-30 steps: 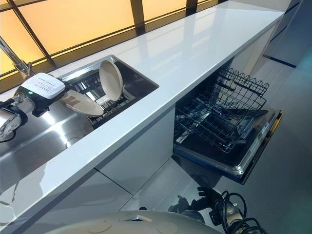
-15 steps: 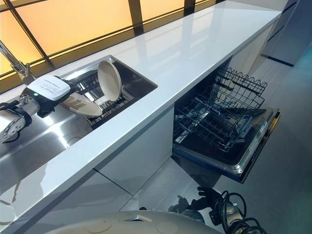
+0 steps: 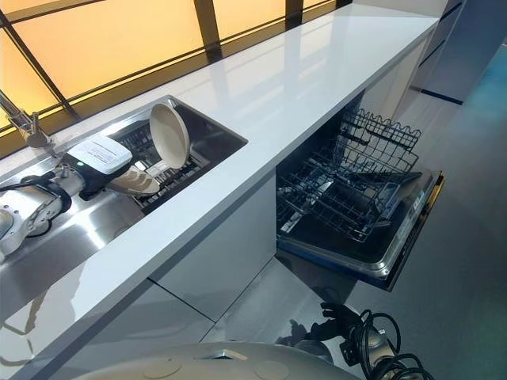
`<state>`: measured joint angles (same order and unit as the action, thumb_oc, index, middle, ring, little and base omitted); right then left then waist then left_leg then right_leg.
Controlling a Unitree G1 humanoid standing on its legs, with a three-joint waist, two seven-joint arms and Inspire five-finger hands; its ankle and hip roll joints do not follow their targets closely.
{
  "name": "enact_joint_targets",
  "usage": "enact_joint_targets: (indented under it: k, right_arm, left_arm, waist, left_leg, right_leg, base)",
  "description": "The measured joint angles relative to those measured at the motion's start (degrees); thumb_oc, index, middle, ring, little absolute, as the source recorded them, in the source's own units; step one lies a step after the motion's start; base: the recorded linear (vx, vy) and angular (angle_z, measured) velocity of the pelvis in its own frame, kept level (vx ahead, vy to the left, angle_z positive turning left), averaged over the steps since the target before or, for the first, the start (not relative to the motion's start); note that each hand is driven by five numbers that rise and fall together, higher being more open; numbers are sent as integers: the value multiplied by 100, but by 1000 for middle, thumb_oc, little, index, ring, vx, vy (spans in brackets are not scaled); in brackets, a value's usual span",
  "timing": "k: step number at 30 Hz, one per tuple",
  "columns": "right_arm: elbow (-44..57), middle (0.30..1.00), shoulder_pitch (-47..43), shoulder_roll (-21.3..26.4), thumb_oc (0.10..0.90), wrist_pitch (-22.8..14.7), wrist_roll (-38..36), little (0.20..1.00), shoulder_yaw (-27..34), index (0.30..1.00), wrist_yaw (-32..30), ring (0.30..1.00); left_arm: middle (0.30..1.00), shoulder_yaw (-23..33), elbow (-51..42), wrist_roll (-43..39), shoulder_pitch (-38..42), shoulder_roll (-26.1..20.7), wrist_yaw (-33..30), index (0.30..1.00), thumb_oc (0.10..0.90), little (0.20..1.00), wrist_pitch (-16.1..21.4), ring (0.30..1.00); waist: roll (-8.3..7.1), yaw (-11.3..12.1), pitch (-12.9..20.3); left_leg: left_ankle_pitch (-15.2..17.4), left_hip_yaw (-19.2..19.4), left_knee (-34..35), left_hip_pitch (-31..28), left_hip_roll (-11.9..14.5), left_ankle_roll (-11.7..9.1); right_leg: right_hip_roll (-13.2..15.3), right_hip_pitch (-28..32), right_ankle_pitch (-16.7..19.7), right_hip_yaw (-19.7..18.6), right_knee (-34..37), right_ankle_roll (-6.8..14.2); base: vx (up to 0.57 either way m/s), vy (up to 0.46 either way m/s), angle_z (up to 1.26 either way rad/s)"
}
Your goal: Pick up plates and place into dishwasher.
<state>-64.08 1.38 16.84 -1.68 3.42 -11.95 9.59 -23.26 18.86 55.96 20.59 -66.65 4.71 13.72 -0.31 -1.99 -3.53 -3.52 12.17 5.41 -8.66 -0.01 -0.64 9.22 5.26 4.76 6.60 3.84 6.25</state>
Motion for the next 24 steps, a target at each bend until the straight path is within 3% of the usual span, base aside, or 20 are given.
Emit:
enact_joint_targets:
  k: [7, 8, 9, 11, 12, 13, 16, 24]
  right_arm:
    - [-5, 900, -21, -3, 800, 0, 0, 900, -1, 900, -31, 900]
    - [-5, 900, -21, -3, 800, -1, -1, 900, -1, 900, -34, 900]
    - [-6, 900, -23, -4, 800, -2, -1, 900, -2, 900, -34, 900]
    - [-7, 900, -33, -5, 800, -2, -2, 900, -4, 900, -34, 900]
    - [-7, 900, -38, -5, 800, -1, -2, 900, -3, 900, -34, 900]
    - [-7, 900, -43, -5, 800, -2, -2, 900, -4, 900, -34, 900]
    - [-6, 900, -52, -4, 800, -2, -4, 900, -3, 900, -33, 900]
    - [-33, 900, -139, -4, 800, 2, -5, 900, -22, 900, -26, 900]
  left_arm:
    - [900, -299, 113, 55, 52, 177, 464, 900, 800, 900, -174, 900]
    - [846, -334, 194, 68, 74, 232, 477, 846, 737, 837, -250, 846]
    - [740, -342, 305, 101, 108, 319, 506, 740, 613, 713, -337, 740]
    - [425, -363, 467, 222, 143, 432, 538, 425, 245, 345, -522, 425]
    - [387, -372, 589, 274, 181, 502, 550, 387, 202, 302, -633, 387]
    - [300, -375, 707, 412, 202, 553, 528, 300, 100, 200, -774, 300]
    - [300, -375, 984, 760, 216, 598, 228, 300, 100, 200, -1129, 300]
    - [300, -375, 1260, 1405, 429, 761, -308, 300, 100, 200, -1622, 300]
  waist:
    - [13, -92, 9]
    - [15, -100, 10]
    - [16, -107, 10]
    - [14, -131, 12]
    - [15, -137, 12]
    - [12, -142, 14]
    - [3, -154, 19]
    - [-30, -282, 44]
  left_leg:
    - [3, 27, 0, -8, -2, 3]
    - [3, 35, 0, -12, -2, 4]
    - [4, 41, 0, -14, -2, 5]
    - [6, 60, 0, -15, -4, 7]
    - [6, 74, 0, -18, -4, 8]
    - [9, 99, 0, -18, -2, 8]
    - [9, 174, 0, -4, 0, 15]
    - [18, 206, 1, -18, 4, 10]
  right_leg:
    - [-6, -5, 9, -32, 1, -3]
    - [-8, -5, 10, -52, 1, -4]
    - [-14, -6, 14, -76, 2, -1]
    - [-20, -17, 20, -102, 2, -1]
    - [-20, -20, 23, -112, 2, 0]
    - [-25, -37, 29, -123, 2, 0]
    - [-31, -88, 58, -177, 8, -2]
    - [-41, -89, 63, -212, 15, -3]
  base:
    - [2, 2, -1]
    - [8, 0, -3]
    - [9, 3, -4]
    - [11, 6, -5]
    - [15, 3, -8]
    - [15, 0, -12]
    - [7, -2, -13]
    - [4, -1, -2]
